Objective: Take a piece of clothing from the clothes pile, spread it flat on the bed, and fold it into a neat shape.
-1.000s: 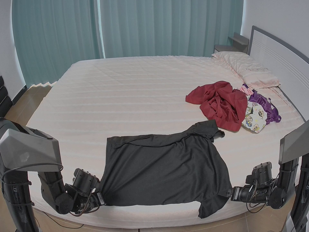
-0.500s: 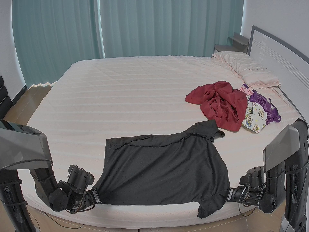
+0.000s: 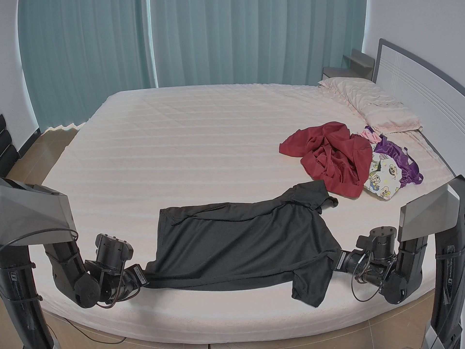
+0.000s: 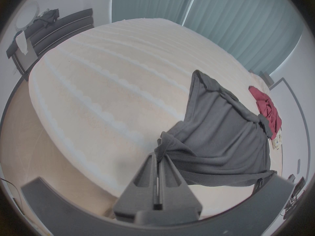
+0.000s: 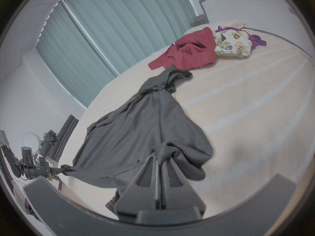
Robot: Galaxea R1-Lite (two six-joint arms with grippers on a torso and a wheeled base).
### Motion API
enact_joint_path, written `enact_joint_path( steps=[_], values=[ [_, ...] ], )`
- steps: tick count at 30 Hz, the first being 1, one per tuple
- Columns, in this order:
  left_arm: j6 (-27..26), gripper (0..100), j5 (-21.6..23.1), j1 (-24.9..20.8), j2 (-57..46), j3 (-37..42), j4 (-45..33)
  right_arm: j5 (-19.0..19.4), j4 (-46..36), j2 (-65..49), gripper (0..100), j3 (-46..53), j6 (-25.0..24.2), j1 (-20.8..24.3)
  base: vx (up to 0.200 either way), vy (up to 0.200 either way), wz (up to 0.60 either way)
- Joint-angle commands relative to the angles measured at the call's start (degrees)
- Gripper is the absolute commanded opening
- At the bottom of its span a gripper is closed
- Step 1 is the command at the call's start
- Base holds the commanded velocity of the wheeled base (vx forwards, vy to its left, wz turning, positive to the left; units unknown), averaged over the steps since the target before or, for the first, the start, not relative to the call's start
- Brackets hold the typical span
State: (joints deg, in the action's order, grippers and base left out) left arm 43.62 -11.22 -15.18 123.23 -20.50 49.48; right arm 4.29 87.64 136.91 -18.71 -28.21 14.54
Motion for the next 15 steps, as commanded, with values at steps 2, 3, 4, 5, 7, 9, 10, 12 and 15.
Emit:
enact_joint_path(
  steps=[2,3,4,5,7,9,10,12,15],
  values=[
    [0.0,0,-0.2,1.7,8.3,-0.9,7.1,0.2,-5.1,2.1,0,-8.6,0.0,0.2,0.0,0.0,0.0],
    [0.0,0,-0.3,1.7,9.3,-0.9,8.4,0.2,-6.2,2.6,0,-9.7,0.0,0.2,0.0,0.0,0.0],
    [0.0,0,-0.7,1.7,10.1,-0.8,9.8,0.2,-6.8,3.0,0,-10.6,0.1,0.2,0.0,0.0,0.0],
    [0.0,0,-0.8,1.7,10.2,-0.8,10.0,0.2,-7.0,3.1,0,-11.0,0.1,0.2,0.0,0.0,0.0],
    [-0.1,0,-1.8,1.7,11.7,-0.9,11.8,0.2,-7.7,4.6,0,-13.5,0.3,0.2,0.0,0.0,0.0],
    [-0.1,0,-1.9,1.8,11.7,-0.8,11.9,0.2,-7.7,5.2,100,-14.0,0.5,0.3,0.0,0.0,0.0],
    [-0.1,0,-1.9,1.8,11.7,-0.8,11.9,0.2,-7.7,5.2,100,-14.0,0.5,0.3,0.0,0.0,0.0],
    [0.0,0,-1.9,1.8,11.5,-0.8,11.9,0.1,-7.9,4.1,100,-12.8,0.5,0.1,0.0,0.0,0.0],
    [0.0,0,-1.9,1.8,11.3,-0.7,11.9,0.2,-8.0,0.2,100,-9.9,0.5,-2.2,0.0,0.0,0.0]
  ],
)
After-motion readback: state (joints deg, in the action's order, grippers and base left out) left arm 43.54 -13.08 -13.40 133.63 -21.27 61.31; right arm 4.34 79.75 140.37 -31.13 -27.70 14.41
